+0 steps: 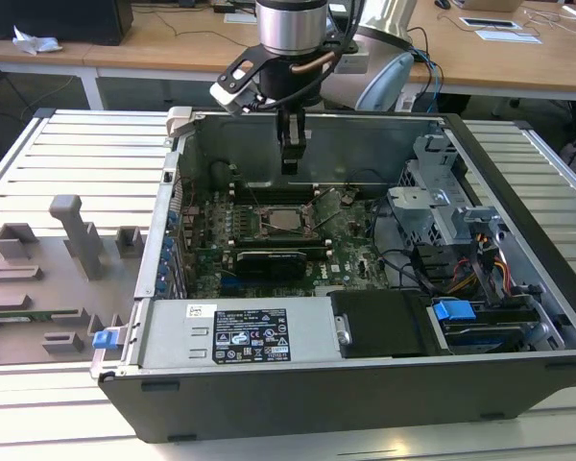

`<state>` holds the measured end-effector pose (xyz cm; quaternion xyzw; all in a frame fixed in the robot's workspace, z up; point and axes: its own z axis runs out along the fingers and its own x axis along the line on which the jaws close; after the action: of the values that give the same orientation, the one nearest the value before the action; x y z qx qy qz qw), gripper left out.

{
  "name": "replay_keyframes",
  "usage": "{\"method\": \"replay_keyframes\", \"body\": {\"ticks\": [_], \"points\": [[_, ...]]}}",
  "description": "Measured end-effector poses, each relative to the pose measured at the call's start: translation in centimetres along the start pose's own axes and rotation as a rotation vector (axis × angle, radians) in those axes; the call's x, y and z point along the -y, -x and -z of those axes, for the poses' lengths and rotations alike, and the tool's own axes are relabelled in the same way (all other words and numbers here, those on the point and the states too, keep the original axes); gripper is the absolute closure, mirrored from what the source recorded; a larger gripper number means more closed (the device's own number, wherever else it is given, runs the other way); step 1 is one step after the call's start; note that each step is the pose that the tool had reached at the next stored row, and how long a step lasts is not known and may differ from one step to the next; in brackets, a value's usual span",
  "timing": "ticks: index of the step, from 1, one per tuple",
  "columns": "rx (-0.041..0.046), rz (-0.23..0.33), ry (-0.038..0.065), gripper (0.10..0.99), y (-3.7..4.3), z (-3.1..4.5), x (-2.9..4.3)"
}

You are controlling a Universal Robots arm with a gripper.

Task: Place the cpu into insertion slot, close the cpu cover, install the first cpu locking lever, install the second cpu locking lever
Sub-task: 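Place the cpu into insertion slot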

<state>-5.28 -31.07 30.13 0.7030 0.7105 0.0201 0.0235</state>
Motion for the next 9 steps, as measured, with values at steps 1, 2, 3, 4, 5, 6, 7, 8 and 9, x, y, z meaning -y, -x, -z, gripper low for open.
{"method": "replay_keyframes", "body": {"ticks": [1, 2, 3, 4, 5, 6, 7, 8, 9], "points": [[0.0, 0.0, 0.0, 0.98, 0.0, 0.0, 0.0], [0.0001, 0.0, 0.0, 0.98, 0.0, 0.01, 0.0], [0.0002, 0.0, 0.0, 0.98, 0.0, 0.01, 0.0], [0.0002, 0.0, 0.0, 0.98, 0.0, 0.01, 0.0], [0.0002, 0.0, 0.0, 0.98, 0.0, 0.01, 0.0], [0.0001, 0.0, 0.0, 0.98, 0.0, 0.01, 0.0], [0.0001, 0.0, 0.0, 0.98, 0.0, 0.01, 0.0], [0.0001, 0.0, 0.0, 0.98, 0.0, 0.01, 0.0], [0.0001, 0.0, 0.0, 0.98, 0.0, 0.01, 0.0]]}}
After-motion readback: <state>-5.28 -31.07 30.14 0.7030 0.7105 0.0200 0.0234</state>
